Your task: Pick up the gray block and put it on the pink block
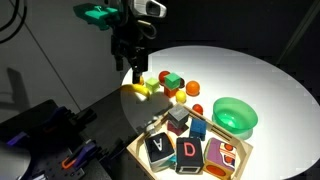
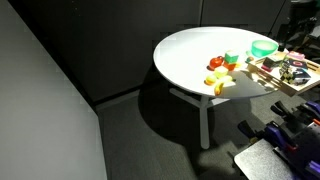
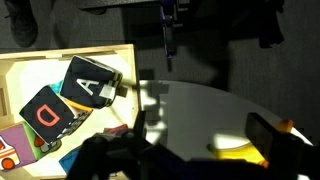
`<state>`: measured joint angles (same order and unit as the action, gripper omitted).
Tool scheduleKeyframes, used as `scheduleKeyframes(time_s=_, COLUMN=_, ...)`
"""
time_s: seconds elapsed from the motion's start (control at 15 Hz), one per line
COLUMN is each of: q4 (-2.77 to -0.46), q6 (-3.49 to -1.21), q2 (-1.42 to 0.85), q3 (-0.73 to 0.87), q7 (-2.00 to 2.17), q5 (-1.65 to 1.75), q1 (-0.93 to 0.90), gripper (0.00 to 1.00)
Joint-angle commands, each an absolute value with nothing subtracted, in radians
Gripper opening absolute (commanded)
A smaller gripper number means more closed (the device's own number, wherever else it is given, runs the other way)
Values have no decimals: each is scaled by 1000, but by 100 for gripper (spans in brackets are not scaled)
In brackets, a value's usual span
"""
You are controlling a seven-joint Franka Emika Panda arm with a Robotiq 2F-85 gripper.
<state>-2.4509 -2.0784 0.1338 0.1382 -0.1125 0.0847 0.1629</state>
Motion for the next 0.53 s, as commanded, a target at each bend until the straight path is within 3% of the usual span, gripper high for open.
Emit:
scheduleKeyframes(time_s=0.0, q4=-2525, q6=-2093, q2=235, q3=130, q7=-100, q5=109, q1=150, gripper=100)
scheduleKeyframes(time_s=0.47, q4=-2625, q6=-2169, q2=369, q3=120, q7=-119, q5=109, q1=139, gripper=100)
